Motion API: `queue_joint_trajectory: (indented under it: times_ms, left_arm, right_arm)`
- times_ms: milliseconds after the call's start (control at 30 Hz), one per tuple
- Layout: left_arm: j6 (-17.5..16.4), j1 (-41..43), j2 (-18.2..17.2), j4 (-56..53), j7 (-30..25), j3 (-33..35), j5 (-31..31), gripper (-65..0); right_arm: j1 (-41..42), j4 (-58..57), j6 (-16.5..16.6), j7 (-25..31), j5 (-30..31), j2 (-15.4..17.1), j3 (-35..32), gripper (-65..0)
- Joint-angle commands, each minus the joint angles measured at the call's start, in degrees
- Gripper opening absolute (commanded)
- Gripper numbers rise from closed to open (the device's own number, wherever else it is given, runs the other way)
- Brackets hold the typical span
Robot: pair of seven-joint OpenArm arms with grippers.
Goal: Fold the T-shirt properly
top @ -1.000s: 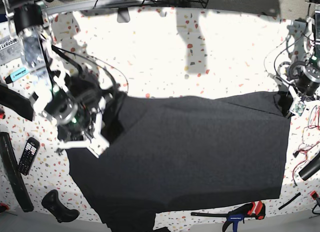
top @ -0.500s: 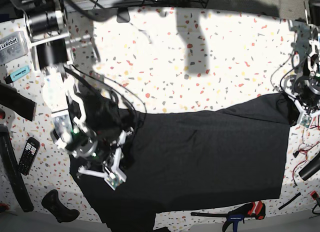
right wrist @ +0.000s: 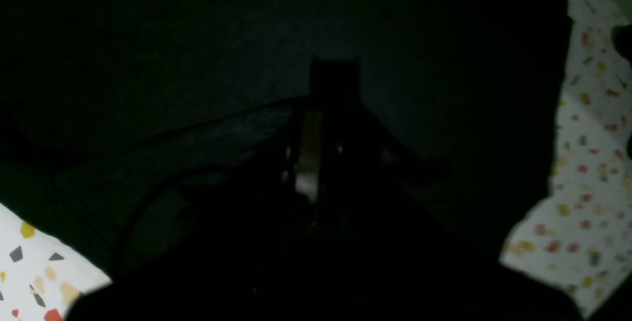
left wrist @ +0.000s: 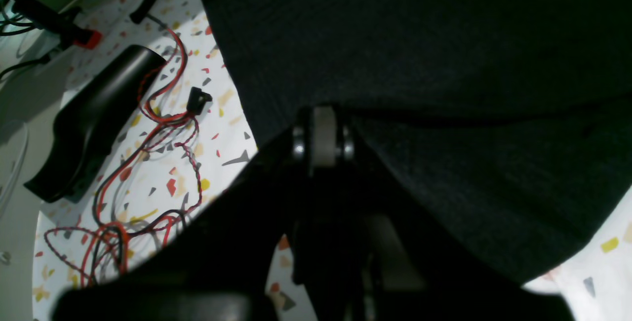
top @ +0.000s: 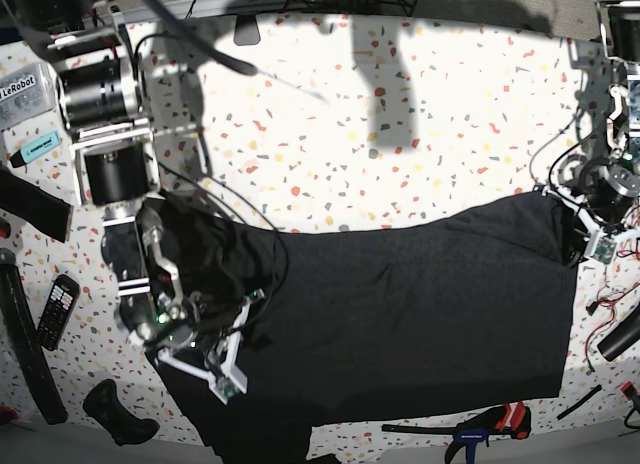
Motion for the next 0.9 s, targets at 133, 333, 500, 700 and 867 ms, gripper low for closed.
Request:
queue_joint_trajectory:
  times_ms: [133,333,500,700,867]
  left_arm:
    - [0.5,-1.1,-1.2,0.7,-1.5,-0.4,-0.6,-65.0]
    - [0.5,-1.7,-1.2,0.7,-1.5,-0.4,-0.6,-65.0]
    - [0.5,-3.0,-1.2,0.7,-1.5,-0.4,-0.6,-65.0]
    - [0.5,-5.1,-1.2,-2.4,-1.6,1.5,-0.6,-65.0]
    - [2.8,-10.1,-1.2,-11.0,-4.2,8.2,0.5,-65.0]
  right_arm:
    - [7.8,1.0,-2.1,-4.5,3.6,0.2,0.4,-65.0]
    - [11.0,1.0,-2.0,-6.0,5.2,0.2,0.4,-65.0]
    - [9.8,0.9,-2.0,-5.6,4.7,0.2,0.4,-65.0]
    - [8.8,0.6,-2.0,-4.0,4.5,0.2,0.4,-65.0]
    - [8.8,-1.8,-2.0,-3.3,4.5,0.2,0.4,-65.0]
